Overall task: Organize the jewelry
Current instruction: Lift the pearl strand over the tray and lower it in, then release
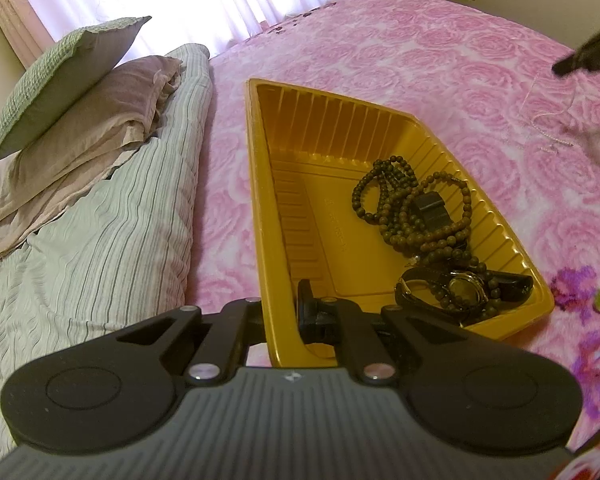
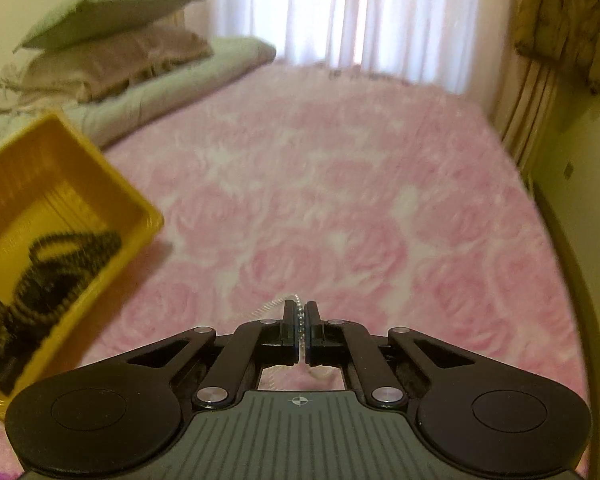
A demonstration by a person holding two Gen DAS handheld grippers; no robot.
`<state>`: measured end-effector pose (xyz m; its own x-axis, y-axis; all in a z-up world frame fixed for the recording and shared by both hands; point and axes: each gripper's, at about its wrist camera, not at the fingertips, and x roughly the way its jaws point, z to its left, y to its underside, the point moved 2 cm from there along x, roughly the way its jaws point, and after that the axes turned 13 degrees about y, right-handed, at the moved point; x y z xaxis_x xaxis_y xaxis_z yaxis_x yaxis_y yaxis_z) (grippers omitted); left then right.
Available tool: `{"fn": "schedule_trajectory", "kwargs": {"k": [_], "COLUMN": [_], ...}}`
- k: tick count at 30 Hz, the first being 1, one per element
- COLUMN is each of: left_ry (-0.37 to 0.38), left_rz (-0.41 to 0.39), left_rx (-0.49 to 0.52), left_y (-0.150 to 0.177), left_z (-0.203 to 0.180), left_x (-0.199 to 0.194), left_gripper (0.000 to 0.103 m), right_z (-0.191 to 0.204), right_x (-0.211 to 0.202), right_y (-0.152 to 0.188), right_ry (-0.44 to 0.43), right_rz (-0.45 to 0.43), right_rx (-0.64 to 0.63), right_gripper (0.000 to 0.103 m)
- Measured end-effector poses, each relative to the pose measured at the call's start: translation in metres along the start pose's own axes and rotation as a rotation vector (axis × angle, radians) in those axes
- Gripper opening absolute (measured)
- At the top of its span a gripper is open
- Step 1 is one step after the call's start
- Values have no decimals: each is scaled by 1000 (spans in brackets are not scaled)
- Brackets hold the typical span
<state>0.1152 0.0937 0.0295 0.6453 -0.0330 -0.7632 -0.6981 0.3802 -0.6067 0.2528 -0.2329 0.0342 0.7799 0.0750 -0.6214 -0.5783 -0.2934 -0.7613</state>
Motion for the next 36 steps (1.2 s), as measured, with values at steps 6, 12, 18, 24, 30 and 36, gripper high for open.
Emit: {"fn": "schedule_trajectory", "kwargs": {"k": [6,12,18,24,30,36], "left_ry": [-1,-1,-1,0,5,15], "left_rz": [-3,-7,-6,-5,-4,-8], "left_rx": [8,11,11,10,7,5], "left_y": [-1,-1,-2,-1,-2,-1], "left_z": [-1,-2,-2,-2,-2,0], "left_x": [-1,-3,-3,-3,-3,-3], "left_gripper": [6,6,6,6,6,7], "right_z": [-13,-11,8,48,99,149], "right_x": [-49,-86,-109,-119,-124,-127], "right_y": [-29,-51,-70,-91,-105,-113], "right_ry": [36,41,4,-79,-173,-266], "right_rz": [-95,-157,-207,-242,-275,-303], "right_rx": [-33,-85,-145,-219,-307,-383], "right_gripper": [2,2,2,2,2,2]}}
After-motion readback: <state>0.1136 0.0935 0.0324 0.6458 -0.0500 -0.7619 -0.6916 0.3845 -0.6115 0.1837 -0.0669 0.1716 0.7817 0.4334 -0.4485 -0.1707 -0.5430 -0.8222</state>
